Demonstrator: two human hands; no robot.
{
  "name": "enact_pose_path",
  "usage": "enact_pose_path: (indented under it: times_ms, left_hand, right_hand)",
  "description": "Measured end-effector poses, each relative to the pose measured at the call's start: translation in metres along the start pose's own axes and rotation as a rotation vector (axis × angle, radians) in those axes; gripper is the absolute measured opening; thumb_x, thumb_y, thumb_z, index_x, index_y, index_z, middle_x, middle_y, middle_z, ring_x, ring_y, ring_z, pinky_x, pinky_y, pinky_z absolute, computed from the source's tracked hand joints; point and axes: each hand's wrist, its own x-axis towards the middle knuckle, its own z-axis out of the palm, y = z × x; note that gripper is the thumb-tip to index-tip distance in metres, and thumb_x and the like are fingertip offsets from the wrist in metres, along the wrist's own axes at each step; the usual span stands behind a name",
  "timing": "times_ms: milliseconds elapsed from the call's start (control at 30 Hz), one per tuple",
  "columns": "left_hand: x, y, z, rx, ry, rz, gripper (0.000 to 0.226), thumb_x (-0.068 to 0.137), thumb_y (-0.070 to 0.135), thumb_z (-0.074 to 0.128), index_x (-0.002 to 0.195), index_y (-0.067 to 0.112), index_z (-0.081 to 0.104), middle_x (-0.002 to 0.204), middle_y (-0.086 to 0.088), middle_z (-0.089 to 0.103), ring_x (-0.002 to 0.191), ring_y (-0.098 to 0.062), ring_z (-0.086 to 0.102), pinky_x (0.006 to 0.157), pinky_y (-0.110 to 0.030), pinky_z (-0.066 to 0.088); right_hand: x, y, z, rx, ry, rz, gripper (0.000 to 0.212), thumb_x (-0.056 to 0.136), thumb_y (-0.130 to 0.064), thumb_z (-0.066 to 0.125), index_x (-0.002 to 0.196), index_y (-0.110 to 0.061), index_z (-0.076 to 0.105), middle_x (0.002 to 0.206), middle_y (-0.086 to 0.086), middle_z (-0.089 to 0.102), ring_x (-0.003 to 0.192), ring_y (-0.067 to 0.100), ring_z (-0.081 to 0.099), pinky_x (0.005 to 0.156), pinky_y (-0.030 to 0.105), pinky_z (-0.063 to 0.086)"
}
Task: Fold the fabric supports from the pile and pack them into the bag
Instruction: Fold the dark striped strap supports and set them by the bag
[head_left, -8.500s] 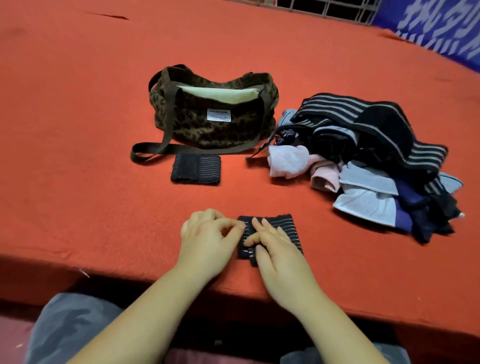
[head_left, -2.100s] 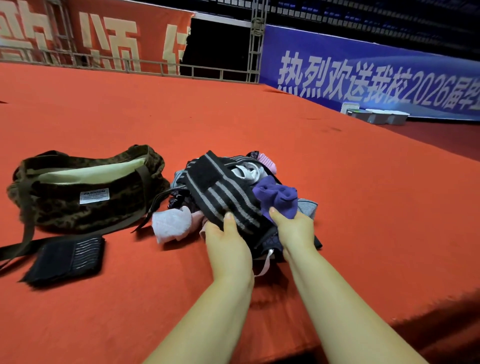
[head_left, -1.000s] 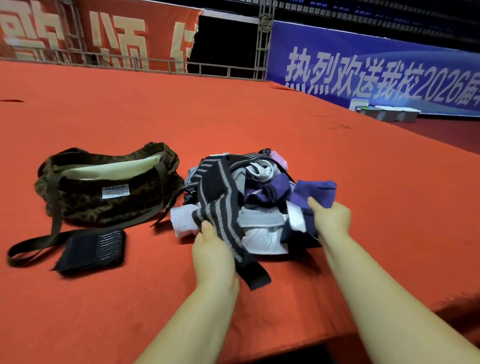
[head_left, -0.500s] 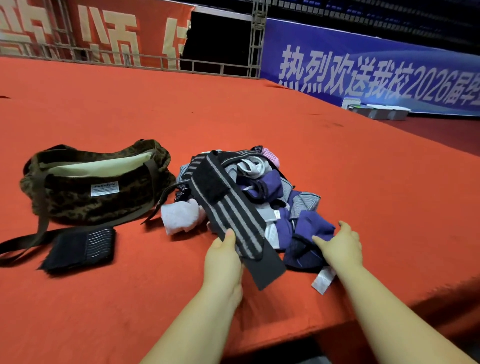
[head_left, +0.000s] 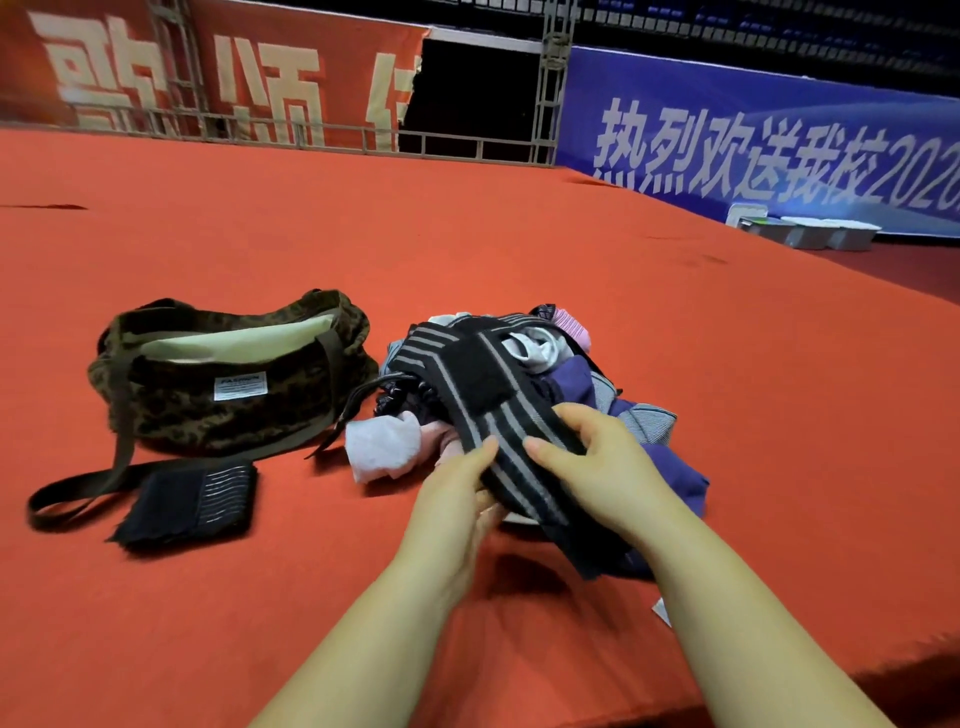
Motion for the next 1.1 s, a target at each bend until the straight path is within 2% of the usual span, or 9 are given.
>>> enact_pose_path:
  times_ms: [133,300,400,533,667,767,867,1000,1100]
  left_hand:
    - [0.022,0.046,-0.008,-0.159,0.014,-0.076,0.036,0.096,0.034,0.048,0.105,0.004,0.067,0.095,-0.015,0.073,0.079,-0.025,0.071,0.069,-0.036,0.052]
    - [0.035,0.066,-0.018,-0.146,0.041,-0.022,0.032,0.095,0.011,0.048,0.124,0.001,0.056,0.114,-0.018,0.067,0.104,-0.031,0.065,0.085,-0.043,0.054]
    - [0.028,0.059,-0.029,-0.035,0.024,0.045,0.027,0.091,0.0,0.046,0.11,0.009,0.063,0.096,-0.01,0.072,0.084,-0.023,0.07,0.07,-0.031,0.057]
    - [0.014,0.057,-0.06,-0.036,-0.013,0.094,0.041,0.085,-0.009,0.041,0.112,0.016,0.061,0.089,-0.005,0.073,0.072,-0.017,0.07,0.058,-0.026,0.056]
    - [-0.002,0.061,-0.089,-0.036,-0.107,0.029,0.045,0.084,-0.008,0.038,0.117,0.015,0.059,0.098,-0.012,0.072,0.075,-0.024,0.07,0.058,-0.032,0.057]
    - [-0.009,0.069,-0.107,0.033,-0.166,-0.023,0.051,0.079,-0.009,0.041,0.119,0.016,0.059,0.099,-0.01,0.072,0.078,-0.021,0.069,0.065,-0.03,0.056]
    - [-0.011,0.083,-0.126,0.25,-0.129,-0.042,0.07,0.063,-0.017,0.054,0.129,0.007,0.05,0.099,-0.015,0.072,0.062,-0.007,0.069,0.054,-0.017,0.052]
    - [-0.037,0.087,-0.157,0.299,-0.175,-0.058,0.029,0.087,0.003,0.052,0.107,0.017,0.066,0.096,-0.005,0.074,0.081,-0.015,0.07,0.071,-0.027,0.054]
    - [-0.052,0.083,-0.18,0.45,-0.219,-0.053,0.029,0.072,0.023,0.073,0.099,0.016,0.068,0.094,-0.002,0.074,0.083,-0.015,0.069,0.075,-0.028,0.053]
  right_hand:
    - [-0.004,-0.013,0.002,0.122,-0.18,-0.023,0.011,0.088,-0.012,0.063,0.087,-0.023,0.066,0.08,-0.013,0.071,0.077,0.002,0.064,0.073,0.02,0.049]
    - [0.002,-0.031,0.004,0.326,-0.123,-0.011,0.011,0.085,-0.003,0.062,0.087,-0.013,0.067,0.082,-0.001,0.071,0.078,0.012,0.065,0.075,0.027,0.051]
    - [0.004,-0.045,0.018,0.442,-0.187,0.073,0.001,0.078,-0.014,0.065,0.078,-0.015,0.066,0.077,0.001,0.069,0.074,0.016,0.063,0.069,0.029,0.051]
    - [0.017,-0.044,0.049,0.284,-0.108,0.316,0.03,0.085,-0.046,0.06,0.083,-0.017,0.061,0.073,0.001,0.058,0.063,0.013,0.053,0.063,0.028,0.044]
    - [0.027,-0.046,0.079,0.523,-0.276,0.524,0.045,0.092,-0.044,0.053,0.111,-0.005,0.064,0.088,0.006,0.071,0.077,0.021,0.064,0.072,0.034,0.053]
    - [0.042,-0.06,0.098,0.77,-0.253,0.575,0.027,0.093,-0.032,0.055,0.1,-0.009,0.065,0.072,0.004,0.068,0.07,0.02,0.063,0.074,0.036,0.052]
    - [0.054,-0.075,0.118,0.844,-0.219,0.649,0.017,0.094,-0.02,0.053,0.097,-0.006,0.062,0.081,0.01,0.066,0.074,0.023,0.063,0.068,0.035,0.054]
    - [0.064,-0.091,0.139,0.879,-0.153,0.498,0.01,0.093,-0.006,0.051,0.093,-0.009,0.061,0.075,0.008,0.069,0.065,0.02,0.067,0.056,0.031,0.057]
    - [0.069,-0.108,0.142,0.926,-0.064,0.31,0.015,0.094,-0.002,0.049,0.095,-0.013,0.059,0.09,0.012,0.068,0.077,0.022,0.067,0.068,0.037,0.057]
